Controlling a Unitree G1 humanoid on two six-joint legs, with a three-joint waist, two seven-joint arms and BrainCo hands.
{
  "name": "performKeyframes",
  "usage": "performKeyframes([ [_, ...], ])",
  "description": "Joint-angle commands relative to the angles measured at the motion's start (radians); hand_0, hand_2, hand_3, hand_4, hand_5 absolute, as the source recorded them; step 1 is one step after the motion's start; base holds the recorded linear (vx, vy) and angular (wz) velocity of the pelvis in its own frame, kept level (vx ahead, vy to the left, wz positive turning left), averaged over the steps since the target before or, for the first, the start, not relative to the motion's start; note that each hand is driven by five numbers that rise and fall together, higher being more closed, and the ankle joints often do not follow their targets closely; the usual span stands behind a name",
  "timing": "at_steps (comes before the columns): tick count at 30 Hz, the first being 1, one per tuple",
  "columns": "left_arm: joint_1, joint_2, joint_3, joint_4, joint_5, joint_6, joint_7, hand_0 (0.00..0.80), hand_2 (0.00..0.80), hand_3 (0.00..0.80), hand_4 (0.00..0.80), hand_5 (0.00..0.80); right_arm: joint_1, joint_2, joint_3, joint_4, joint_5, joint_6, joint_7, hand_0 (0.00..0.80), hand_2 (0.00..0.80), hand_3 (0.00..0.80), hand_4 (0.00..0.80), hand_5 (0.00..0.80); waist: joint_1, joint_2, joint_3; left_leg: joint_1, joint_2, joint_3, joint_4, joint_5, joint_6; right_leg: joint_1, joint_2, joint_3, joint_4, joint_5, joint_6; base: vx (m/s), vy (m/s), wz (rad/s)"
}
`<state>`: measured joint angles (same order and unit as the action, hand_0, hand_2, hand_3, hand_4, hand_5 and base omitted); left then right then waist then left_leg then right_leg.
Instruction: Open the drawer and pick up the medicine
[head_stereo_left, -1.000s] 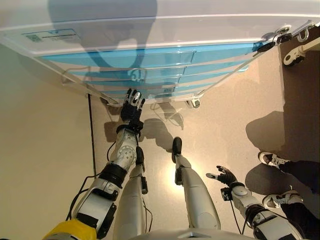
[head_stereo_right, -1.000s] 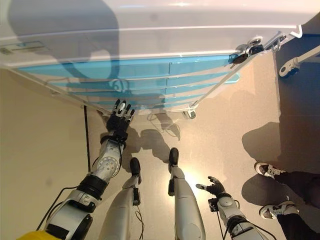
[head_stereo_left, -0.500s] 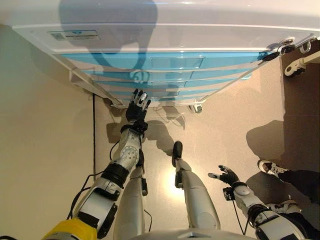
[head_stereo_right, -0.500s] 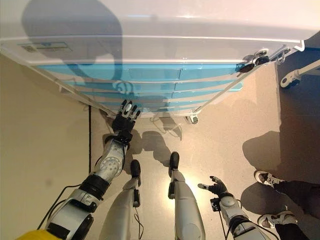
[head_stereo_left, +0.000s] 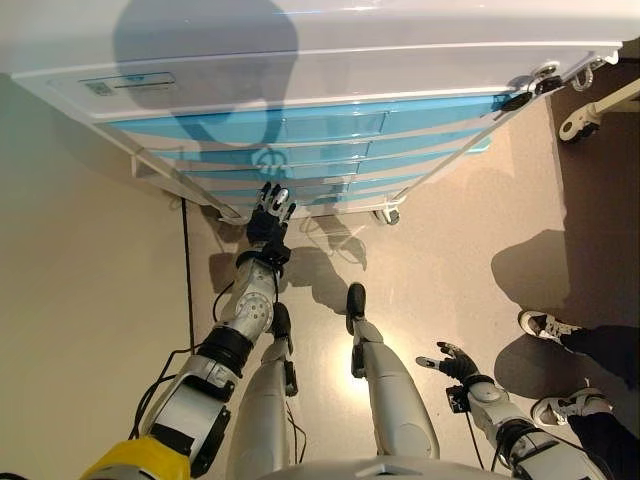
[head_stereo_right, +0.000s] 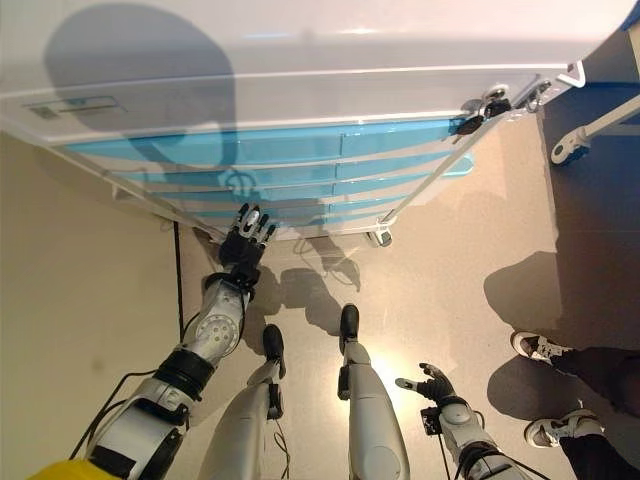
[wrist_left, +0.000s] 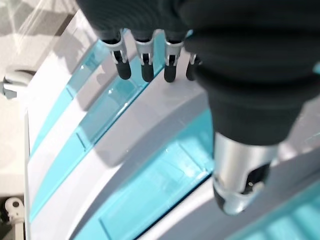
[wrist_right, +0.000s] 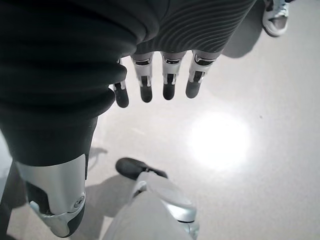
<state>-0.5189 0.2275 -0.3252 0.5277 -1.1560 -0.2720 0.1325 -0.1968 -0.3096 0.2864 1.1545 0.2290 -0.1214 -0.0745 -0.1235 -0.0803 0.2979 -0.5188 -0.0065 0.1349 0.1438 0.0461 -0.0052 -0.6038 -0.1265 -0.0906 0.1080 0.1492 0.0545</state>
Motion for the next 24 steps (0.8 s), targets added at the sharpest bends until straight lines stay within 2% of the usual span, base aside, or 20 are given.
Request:
performKeyframes([
  [1,-0.314,-0.019,0.030,-0.008,0.062,-0.066,-0.026,0.000,0.000,0.000,0.000,0.000,0.030,-0.053,0.036,-0.015,0.018,0.015,-0.017,0.000,0.000,0.000,0.000,0.000,-0.035,0.063,-0.021,-0.008,0.044,-0.031,-0.003,0.001,-0.078,0.010,0.021,0.005,0.086,-0.085,0.081,0.042,-0.064,-0.25],
  [12,-0.325,0.021,0.143,0.041,0.021,-0.106,0.032,0.000,0.000,0.000,0.000,0.000,0.010,-0.077,0.001,0.001,0.046,0.015,-0.047,0.000,0.000,0.000,0.000,0.000,-0.049,0.121,0.002,0.068,0.065,-0.013,-0.142,0.077,-0.108,0.000,0.046,0.017,0.118,-0.136,0.069,0.057,-0.063,-0.14],
  [15,-0.333,0.015,0.164,0.059,-0.007,-0.117,0.041,0.000,0.000,0.000,0.000,0.000,0.005,-0.086,-0.006,0.003,0.053,0.013,-0.052,0.000,0.000,0.000,0.000,0.000,-0.054,0.132,0.013,0.073,0.071,0.001,-0.162,0.110,-0.110,-0.012,0.047,0.011,0.132,-0.121,0.059,-0.023,-0.046,-0.05],
  [16,-0.332,0.015,0.164,0.059,-0.007,-0.116,0.041,0.000,0.000,0.000,0.000,0.000,0.005,-0.085,-0.006,0.004,0.053,0.014,-0.052,0.000,0.000,0.000,0.000,0.000,-0.054,0.134,0.006,0.086,0.069,-0.008,-0.169,0.089,-0.115,-0.002,0.047,0.016,0.134,-0.148,0.066,0.081,-0.070,0.00],
  [17,-0.336,0.018,0.181,0.081,-0.015,-0.122,0.053,0.000,0.000,0.000,0.000,0.000,0.004,-0.087,-0.009,0.001,0.061,0.011,-0.054,0.000,0.000,0.000,0.000,0.000,-0.058,0.139,0.015,0.083,0.074,0.004,-0.171,0.111,-0.111,-0.017,0.050,0.010,0.140,-0.128,0.058,0.059,-0.046,-0.03],
  [20,-0.349,0.026,0.193,0.113,-0.023,-0.124,0.066,0.000,0.000,0.000,0.000,0.000,-0.004,-0.087,-0.003,0.002,0.067,0.010,-0.058,0.000,0.000,0.000,0.000,0.000,-0.062,0.141,0.011,0.099,0.076,-0.003,-0.173,0.085,-0.116,-0.012,0.054,0.019,0.149,-0.158,0.066,0.120,-0.042,-0.06],
  [23,-0.376,0.048,0.206,0.143,-0.032,-0.132,0.080,0.000,0.000,0.000,0.000,0.000,-0.012,-0.081,0.006,0.000,0.079,0.005,-0.061,0.000,0.000,0.000,0.000,0.000,-0.065,0.134,0.016,0.095,0.080,-0.005,-0.164,0.077,-0.117,-0.023,0.062,0.027,0.157,-0.159,0.066,0.006,-0.053,-0.13],
  [24,-0.377,0.049,0.207,0.144,-0.033,-0.132,0.079,0.000,0.000,0.000,0.000,0.000,-0.013,-0.081,0.007,-0.001,0.079,0.005,-0.061,0.000,0.000,0.000,0.000,0.000,-0.065,0.131,0.023,0.082,0.082,0.004,-0.158,0.097,-0.112,-0.032,0.062,0.023,0.155,-0.133,0.059,0.025,-0.057,-0.11],
])
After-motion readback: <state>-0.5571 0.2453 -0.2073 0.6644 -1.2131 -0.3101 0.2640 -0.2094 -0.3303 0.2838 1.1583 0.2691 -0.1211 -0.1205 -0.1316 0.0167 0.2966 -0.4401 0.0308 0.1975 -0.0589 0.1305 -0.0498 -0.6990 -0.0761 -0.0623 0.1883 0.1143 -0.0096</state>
